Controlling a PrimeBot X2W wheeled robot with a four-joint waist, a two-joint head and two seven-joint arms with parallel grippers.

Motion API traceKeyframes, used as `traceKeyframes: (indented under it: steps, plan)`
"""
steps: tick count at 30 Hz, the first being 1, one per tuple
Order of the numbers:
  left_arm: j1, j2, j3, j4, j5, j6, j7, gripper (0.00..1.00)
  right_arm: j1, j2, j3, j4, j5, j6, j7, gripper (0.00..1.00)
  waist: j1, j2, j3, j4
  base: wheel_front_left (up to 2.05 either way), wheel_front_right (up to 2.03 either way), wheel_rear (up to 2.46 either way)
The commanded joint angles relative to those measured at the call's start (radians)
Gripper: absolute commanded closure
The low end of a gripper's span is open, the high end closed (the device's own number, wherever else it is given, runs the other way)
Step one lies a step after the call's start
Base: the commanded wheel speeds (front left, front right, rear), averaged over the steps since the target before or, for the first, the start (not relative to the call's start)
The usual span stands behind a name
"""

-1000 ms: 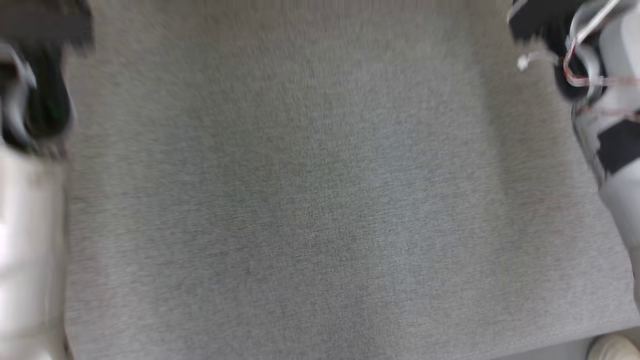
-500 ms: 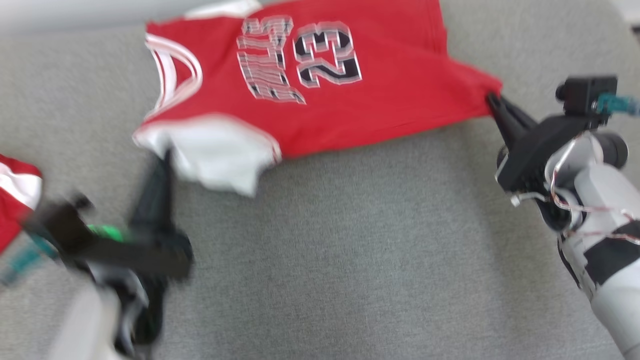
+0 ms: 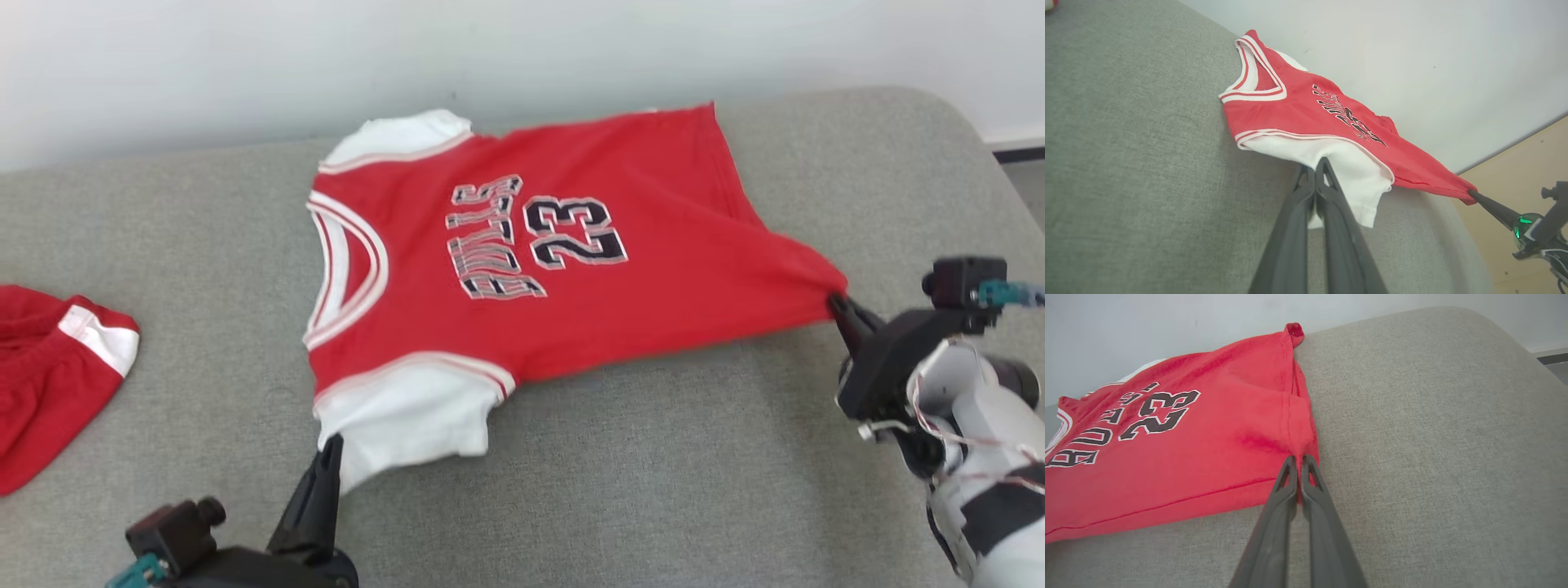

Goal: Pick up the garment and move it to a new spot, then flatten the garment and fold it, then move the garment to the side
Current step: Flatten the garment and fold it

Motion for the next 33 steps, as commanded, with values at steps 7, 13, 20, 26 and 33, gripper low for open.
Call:
traceKeyframes:
  steps: [7,13,20,26,33]
  plan:
    - [0.077,0.0,-0.008,0.002,-0.031,0.007,0.023,1.0,0.115,-0.003,-0.064,-0.03,-0.041,-0.002,0.046,1.0,0.0001,0.0001,-0.046,0.007,0.0,0.0,0.0]
    - [0.147,0.021,-0.03,-0.007,-0.054,0.021,0.097,1.0,0.19,0.019,-0.103,-0.054,-0.095,-0.002,0.091,1.0,0.0001,0.0001,-0.058,0.004,0.0,0.0,0.0]
    - [0.222,0.045,-0.033,-0.029,-0.072,0.061,0.156,1.0,0.279,0.018,-0.138,-0.116,-0.115,-0.002,0.193,1.0,0.0001,0.0001,-0.069,0.008,0.0,0.0,0.0]
    - [0.279,0.071,-0.028,-0.067,-0.088,0.093,0.199,1.0,0.332,0.022,-0.186,-0.178,-0.153,-0.002,0.235,1.0,0.0001,0.0001,-0.078,0.009,0.0,0.0,0.0]
    - [0.277,0.061,-0.043,-0.121,-0.087,0.095,0.206,1.0,0.38,0.045,-0.245,-0.261,-0.191,-0.002,0.284,1.0,0.0001,0.0001,-0.085,0.016,0.0,0.0,0.0]
